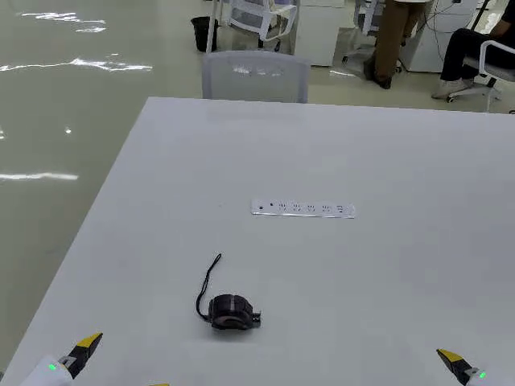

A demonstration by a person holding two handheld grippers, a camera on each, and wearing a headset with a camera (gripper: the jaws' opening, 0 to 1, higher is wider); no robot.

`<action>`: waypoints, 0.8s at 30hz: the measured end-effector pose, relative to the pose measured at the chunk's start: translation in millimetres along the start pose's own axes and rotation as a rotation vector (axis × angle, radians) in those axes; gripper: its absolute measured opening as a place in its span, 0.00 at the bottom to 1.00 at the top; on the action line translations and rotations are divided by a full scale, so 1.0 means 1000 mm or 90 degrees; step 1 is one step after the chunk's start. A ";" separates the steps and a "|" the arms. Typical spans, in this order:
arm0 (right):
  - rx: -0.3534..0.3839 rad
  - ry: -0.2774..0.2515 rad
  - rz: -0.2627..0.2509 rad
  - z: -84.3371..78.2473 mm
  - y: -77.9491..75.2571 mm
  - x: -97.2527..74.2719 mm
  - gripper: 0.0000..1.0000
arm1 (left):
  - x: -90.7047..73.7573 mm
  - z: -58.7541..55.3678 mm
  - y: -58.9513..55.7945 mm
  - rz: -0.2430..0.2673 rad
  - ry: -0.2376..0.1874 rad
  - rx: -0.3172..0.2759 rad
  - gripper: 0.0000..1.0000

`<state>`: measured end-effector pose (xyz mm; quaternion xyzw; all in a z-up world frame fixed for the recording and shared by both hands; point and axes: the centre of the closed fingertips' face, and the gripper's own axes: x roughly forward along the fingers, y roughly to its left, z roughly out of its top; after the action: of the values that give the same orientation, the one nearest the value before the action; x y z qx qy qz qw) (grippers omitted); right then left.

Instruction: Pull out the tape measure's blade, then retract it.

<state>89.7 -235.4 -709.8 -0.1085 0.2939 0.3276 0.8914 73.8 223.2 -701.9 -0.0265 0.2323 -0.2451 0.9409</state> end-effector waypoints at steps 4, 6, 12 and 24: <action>-0.003 0.007 -0.008 -0.006 -0.001 -0.010 1.00 | -0.007 0.002 -0.001 0.004 0.007 -0.009 0.99; -0.001 0.006 -0.012 -0.006 0.001 -0.013 1.00 | -0.009 0.004 0.001 0.001 0.005 -0.006 0.99; 0.008 -0.002 -0.017 -0.012 -0.003 -0.015 1.00 | -0.007 0.012 -0.002 0.003 0.011 0.000 0.99; 0.020 -0.001 -0.021 -0.017 -0.005 -0.017 1.00 | -0.005 0.009 0.002 -0.001 0.014 0.006 0.99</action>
<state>74.6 -254.7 -713.4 -0.0989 0.2962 0.3082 0.8986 75.4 226.7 -691.9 -0.0196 0.2417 -0.2474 0.9381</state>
